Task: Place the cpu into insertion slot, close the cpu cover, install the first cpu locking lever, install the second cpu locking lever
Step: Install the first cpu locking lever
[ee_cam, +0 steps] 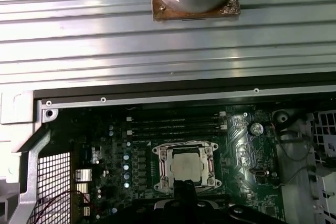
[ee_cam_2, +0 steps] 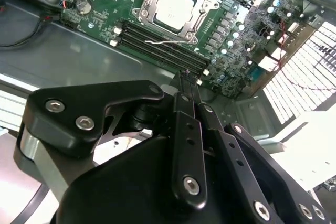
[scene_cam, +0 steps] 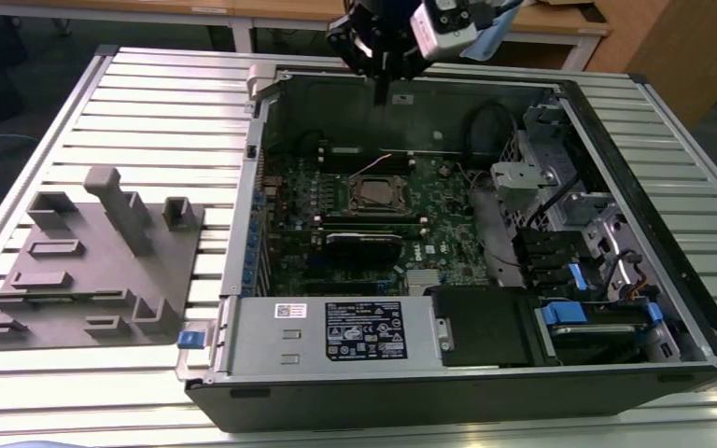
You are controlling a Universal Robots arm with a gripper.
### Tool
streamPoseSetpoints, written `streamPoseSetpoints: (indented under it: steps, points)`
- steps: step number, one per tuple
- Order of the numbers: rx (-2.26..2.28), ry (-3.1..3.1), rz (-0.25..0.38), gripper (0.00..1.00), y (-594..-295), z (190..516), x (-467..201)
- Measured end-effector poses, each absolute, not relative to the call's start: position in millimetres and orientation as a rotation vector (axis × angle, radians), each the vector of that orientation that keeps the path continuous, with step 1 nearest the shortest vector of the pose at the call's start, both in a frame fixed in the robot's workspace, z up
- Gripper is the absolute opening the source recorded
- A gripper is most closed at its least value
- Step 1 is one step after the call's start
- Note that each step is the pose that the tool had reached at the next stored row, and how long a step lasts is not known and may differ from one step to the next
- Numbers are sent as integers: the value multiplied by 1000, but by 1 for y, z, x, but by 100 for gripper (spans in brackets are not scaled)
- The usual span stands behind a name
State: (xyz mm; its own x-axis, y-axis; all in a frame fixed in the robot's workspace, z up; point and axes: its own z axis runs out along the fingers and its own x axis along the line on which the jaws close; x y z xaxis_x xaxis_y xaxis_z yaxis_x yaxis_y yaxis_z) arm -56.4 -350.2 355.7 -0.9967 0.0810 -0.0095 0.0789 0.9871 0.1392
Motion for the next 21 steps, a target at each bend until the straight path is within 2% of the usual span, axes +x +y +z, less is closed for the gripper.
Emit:
streamPoseSetpoints:
  steps: [15, 21]
  points:
    - [130, 3116, 216, 11, -351, 327, -56]
    - [136, 3117, 175, 11, -351, 321, -56]
